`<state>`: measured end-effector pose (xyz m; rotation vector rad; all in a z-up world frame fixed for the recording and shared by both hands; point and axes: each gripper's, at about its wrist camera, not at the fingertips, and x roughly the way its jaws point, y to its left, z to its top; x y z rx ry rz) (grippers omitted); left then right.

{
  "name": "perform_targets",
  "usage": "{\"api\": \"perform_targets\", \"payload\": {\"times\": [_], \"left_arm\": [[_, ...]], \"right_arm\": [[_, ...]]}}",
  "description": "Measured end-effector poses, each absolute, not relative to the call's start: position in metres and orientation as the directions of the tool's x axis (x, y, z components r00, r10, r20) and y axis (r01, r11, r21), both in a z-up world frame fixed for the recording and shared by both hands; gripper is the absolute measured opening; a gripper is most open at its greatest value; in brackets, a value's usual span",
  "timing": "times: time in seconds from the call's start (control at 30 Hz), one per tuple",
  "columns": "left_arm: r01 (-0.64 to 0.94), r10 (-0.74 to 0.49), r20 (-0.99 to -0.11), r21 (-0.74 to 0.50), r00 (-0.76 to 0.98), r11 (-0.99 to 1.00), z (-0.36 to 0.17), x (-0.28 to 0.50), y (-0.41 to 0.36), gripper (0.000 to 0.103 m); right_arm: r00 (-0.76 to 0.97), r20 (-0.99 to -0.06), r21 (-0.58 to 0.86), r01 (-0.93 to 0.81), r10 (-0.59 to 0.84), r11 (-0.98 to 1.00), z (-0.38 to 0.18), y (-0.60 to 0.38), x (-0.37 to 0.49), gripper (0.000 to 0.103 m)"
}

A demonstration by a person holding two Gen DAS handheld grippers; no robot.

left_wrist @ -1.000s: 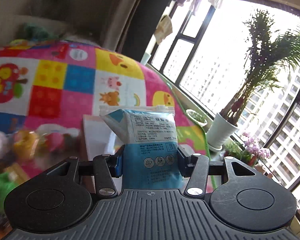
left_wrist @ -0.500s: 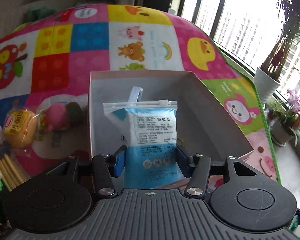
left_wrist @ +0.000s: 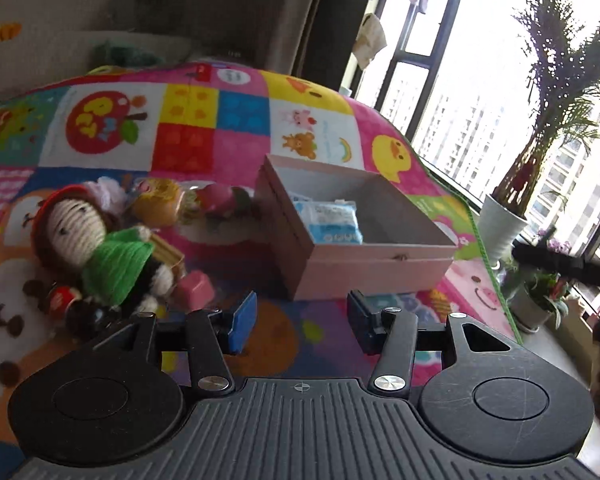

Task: Organize objects
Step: 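Lower the blue packet into the pink box and release with left gripper while right holds crank, then drop the teal crank toy into the pink box with the right gripper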

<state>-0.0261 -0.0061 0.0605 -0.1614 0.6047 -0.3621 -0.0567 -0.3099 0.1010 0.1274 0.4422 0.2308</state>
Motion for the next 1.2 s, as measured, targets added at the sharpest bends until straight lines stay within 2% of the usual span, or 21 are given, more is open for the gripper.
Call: {"api": "perform_targets", "payload": {"times": [0.1,0.27,0.37,0.6,0.67,0.77,0.87,0.93,1.03,1.13,1.2], "left_arm": [[0.260,-0.377,-0.520,-0.286,0.766,0.922,0.051,-0.045,0.018,0.054],[0.229,-0.391,-0.517,-0.350,0.762,0.908,0.039,-0.054,0.041,0.054],[0.210,-0.382,-0.511,-0.362,0.770,0.908,0.039,-0.054,0.051,0.054],[0.169,-0.346,-0.515,-0.360,0.784,0.918,0.026,-0.055,0.070,0.054],[0.147,-0.328,-0.493,-0.370,0.805,0.917,0.026,-0.052,0.077,0.054],[0.089,-0.258,-0.426,-0.376,0.867,0.922,0.031,-0.038,0.093,0.054],[-0.028,-0.123,-0.367,-0.379,0.922,0.925,0.037,-0.007,0.118,0.054],[-0.106,-0.067,-0.353,-0.449,0.933,0.887,0.037,0.019,0.139,0.054],[-0.186,-0.047,-0.368,-0.571,0.929,0.800,0.028,0.055,0.163,0.054],[-0.215,-0.067,-0.389,-0.635,0.919,0.742,0.014,0.069,0.174,0.054],[-0.184,-0.094,-0.370,-0.648,0.924,0.739,0.010,0.065,0.179,0.054]], "right_arm": [[0.870,-0.415,0.177,-0.210,0.266,0.962,0.135,-0.303,-0.014,0.071],[0.889,-0.419,0.122,-0.147,0.185,0.982,0.175,-0.280,0.072,0.071],[0.878,-0.467,0.101,-0.066,0.105,0.993,0.181,-0.269,0.116,0.078],[0.842,-0.529,0.097,-0.067,0.108,0.993,0.162,-0.253,0.108,0.080],[0.827,-0.550,0.071,-0.095,0.119,0.993,0.153,-0.240,0.101,0.080],[0.790,-0.588,0.083,-0.158,0.176,0.984,0.142,-0.213,0.101,0.081],[0.740,-0.627,0.124,-0.212,0.242,0.969,0.132,-0.179,0.113,0.081],[0.719,-0.642,0.125,-0.245,0.266,0.962,0.126,-0.151,0.125,0.081],[0.698,-0.668,0.094,-0.266,0.259,0.959,0.115,-0.108,0.151,0.081],[0.687,-0.702,0.025,-0.241,0.189,0.970,0.095,-0.072,0.193,0.073],[0.680,-0.724,-0.047,-0.218,0.117,0.975,0.076,-0.054,0.225,0.058]]}}
